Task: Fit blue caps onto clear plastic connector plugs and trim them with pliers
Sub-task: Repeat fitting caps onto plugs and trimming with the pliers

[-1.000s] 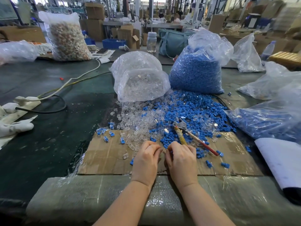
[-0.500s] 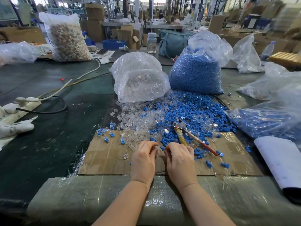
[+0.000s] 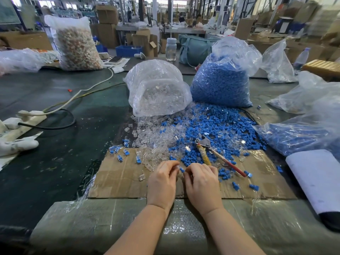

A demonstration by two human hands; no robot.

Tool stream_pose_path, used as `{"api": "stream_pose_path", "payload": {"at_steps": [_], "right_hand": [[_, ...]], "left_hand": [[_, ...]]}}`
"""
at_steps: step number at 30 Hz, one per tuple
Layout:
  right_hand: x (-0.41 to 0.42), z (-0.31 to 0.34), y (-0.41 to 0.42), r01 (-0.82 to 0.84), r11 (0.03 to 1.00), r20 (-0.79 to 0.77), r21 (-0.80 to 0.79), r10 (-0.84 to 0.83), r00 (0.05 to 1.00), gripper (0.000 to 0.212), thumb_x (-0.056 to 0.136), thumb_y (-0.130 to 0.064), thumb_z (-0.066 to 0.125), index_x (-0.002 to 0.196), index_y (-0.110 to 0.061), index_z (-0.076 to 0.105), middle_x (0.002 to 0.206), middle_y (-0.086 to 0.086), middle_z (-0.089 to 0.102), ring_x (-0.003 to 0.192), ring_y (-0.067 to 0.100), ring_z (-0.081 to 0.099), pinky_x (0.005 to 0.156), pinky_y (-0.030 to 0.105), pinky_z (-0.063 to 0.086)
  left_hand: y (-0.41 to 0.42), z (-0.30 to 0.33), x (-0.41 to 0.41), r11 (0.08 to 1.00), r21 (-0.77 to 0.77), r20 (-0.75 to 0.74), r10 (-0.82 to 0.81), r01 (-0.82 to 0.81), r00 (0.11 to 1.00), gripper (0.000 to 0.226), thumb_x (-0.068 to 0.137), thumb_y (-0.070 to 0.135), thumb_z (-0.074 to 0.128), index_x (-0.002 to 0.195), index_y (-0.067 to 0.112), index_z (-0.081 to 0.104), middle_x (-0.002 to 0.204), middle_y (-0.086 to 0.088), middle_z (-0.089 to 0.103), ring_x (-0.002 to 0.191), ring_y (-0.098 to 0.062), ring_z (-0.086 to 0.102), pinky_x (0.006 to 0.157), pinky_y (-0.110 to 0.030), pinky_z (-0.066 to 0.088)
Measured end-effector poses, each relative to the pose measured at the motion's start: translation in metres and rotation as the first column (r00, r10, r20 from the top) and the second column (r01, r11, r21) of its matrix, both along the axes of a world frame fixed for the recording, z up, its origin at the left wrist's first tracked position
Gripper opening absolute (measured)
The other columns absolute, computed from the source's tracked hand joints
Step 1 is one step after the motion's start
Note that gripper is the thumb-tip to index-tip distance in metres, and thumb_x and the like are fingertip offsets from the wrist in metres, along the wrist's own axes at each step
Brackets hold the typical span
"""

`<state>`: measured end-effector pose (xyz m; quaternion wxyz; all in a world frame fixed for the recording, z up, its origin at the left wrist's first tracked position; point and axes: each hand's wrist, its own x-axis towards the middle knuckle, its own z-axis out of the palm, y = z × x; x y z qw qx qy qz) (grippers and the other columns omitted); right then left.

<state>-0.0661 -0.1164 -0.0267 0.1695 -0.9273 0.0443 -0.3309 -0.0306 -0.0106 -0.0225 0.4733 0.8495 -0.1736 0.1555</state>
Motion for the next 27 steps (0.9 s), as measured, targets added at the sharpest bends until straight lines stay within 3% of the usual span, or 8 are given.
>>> {"api": "stream_pose_path", "payload": {"at_steps": [4, 11, 20, 24, 27], "right_hand": [[0.0002, -0.0010, -0.0015, 0.013, 0.999, -0.006, 0.051, -0.013, 1.000, 0.019, 0.075, -0.008, 0.074, 0.069, -0.015, 0.057, 0.063, -0.004, 0.059, 0.058, 0.019, 0.056, 0.068, 0.038, 0.045], [0.0006, -0.0004, -0.0009, 0.016, 0.997, 0.013, 0.070, -0.017, 1.000, 0.020, 0.076, -0.008, 0.075, 0.069, -0.014, 0.058, 0.062, -0.004, 0.058, 0.057, 0.018, 0.054, 0.068, 0.035, 0.042], [0.0007, -0.0023, -0.0013, 0.024, 0.997, 0.039, 0.073, -0.027, 0.999, 0.018, 0.078, -0.010, 0.072, 0.069, -0.014, 0.056, 0.061, -0.003, 0.057, 0.056, 0.019, 0.054, 0.068, 0.036, 0.043], [0.0006, -0.0016, -0.0003, 0.026, 0.998, 0.031, 0.056, -0.027, 0.999, 0.011, 0.077, -0.017, 0.061, 0.067, -0.014, 0.056, 0.060, -0.003, 0.057, 0.056, 0.020, 0.055, 0.068, 0.038, 0.045], [0.0005, -0.0007, 0.0000, 0.023, 0.998, 0.027, 0.059, -0.024, 0.999, 0.013, 0.079, -0.019, 0.060, 0.068, -0.015, 0.057, 0.061, -0.004, 0.057, 0.057, 0.019, 0.055, 0.071, 0.033, 0.040]], "left_hand": [[0.0000, 0.0006, -0.0012, 1.000, -0.014, -0.012, -0.022, 0.022, 1.000, 0.021, 0.084, 0.003, 0.064, 0.103, 0.013, 0.068, 0.094, 0.004, 0.067, 0.083, -0.007, 0.061, 0.080, -0.019, 0.051], [0.0004, 0.0038, -0.0036, 0.999, 0.014, 0.025, -0.039, 0.038, 0.999, 0.021, 0.081, 0.000, 0.066, 0.099, 0.012, 0.069, 0.086, 0.014, 0.058, 0.077, 0.001, 0.056, 0.076, -0.001, 0.042], [0.0016, 0.0046, -0.0051, 0.995, 0.060, 0.064, -0.078, 0.074, 0.995, 0.017, 0.082, -0.002, 0.064, 0.095, 0.007, 0.070, 0.088, -0.001, 0.066, 0.079, -0.008, 0.056, 0.076, -0.005, 0.039], [0.0010, 0.0035, -0.0058, 0.988, 0.085, 0.065, -0.138, 0.132, 0.988, 0.016, 0.083, -0.001, 0.063, 0.095, 0.007, 0.070, 0.088, -0.002, 0.066, 0.079, -0.013, 0.060, 0.074, -0.019, 0.047], [0.0011, 0.0033, -0.0043, 0.991, 0.046, 0.064, -0.125, 0.122, 0.990, 0.016, 0.082, -0.003, 0.064, 0.093, 0.006, 0.071, 0.087, -0.001, 0.066, 0.078, -0.010, 0.059, 0.075, -0.009, 0.043]]}}
